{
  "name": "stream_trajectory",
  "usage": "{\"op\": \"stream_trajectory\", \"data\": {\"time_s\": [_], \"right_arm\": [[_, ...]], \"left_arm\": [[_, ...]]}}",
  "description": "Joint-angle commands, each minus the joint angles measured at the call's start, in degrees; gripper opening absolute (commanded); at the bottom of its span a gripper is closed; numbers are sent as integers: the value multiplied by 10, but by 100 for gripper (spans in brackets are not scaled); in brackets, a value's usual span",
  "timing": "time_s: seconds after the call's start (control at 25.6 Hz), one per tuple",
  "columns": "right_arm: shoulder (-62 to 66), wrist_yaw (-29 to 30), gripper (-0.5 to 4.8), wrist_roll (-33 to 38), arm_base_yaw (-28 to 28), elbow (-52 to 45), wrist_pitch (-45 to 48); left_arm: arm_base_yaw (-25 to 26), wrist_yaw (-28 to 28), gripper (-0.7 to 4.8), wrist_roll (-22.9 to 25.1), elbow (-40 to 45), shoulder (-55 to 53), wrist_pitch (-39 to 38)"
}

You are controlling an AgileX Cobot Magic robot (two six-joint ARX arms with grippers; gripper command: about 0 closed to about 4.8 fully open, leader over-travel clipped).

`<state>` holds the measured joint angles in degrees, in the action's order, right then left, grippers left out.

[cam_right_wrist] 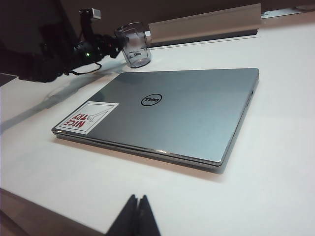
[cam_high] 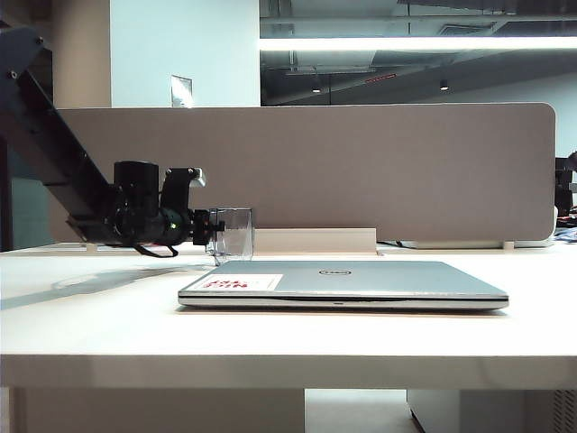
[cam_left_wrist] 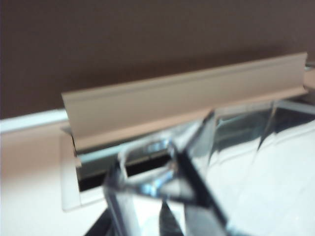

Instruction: Pick up the water cup and place it on the left side of the laptop.

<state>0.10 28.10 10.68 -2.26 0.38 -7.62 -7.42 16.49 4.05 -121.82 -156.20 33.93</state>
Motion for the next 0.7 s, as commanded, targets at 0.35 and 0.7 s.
{"op": "stream_trajectory", "data": {"time_s": [0.35, 0.7], "right_arm": [[0, 1, -1, -2, 1, -3, 5], [0, -1, -1, -2, 0, -3, 5]], "left_arm": [[-4, 3, -6, 5, -13, -4, 12], [-4, 44, -6, -61, -14, 4, -1]]}}
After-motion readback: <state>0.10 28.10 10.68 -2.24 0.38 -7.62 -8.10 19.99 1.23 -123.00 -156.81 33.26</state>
